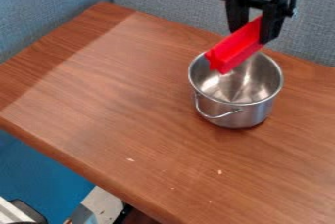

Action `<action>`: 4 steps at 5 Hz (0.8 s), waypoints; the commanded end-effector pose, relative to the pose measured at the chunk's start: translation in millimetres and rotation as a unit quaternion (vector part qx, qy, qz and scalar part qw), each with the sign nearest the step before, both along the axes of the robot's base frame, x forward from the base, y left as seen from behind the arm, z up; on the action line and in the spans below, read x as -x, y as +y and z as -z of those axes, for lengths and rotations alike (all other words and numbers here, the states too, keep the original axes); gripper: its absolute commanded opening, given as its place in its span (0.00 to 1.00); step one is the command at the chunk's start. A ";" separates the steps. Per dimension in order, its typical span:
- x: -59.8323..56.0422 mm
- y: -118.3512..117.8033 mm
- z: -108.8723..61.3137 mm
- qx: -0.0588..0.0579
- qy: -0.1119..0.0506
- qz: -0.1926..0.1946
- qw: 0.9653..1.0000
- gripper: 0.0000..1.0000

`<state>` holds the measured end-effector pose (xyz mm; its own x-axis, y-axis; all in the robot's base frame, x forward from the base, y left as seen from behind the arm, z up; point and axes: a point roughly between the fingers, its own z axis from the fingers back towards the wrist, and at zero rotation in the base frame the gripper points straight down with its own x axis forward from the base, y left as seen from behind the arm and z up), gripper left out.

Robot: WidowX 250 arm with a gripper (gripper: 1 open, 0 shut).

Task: Put the red object in the metal pot

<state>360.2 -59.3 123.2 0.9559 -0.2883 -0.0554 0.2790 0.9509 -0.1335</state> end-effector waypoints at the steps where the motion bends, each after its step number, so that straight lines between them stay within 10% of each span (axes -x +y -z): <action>1: 8.8 -3.0 -21.2 -0.008 -0.035 0.015 0.999 0.00; 4: 10.3 1.7 10.9 -0.039 -0.025 0.021 0.999 0.00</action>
<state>350.0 -53.4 92.6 0.9472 -0.3081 -0.0884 0.3037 0.9509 -0.0602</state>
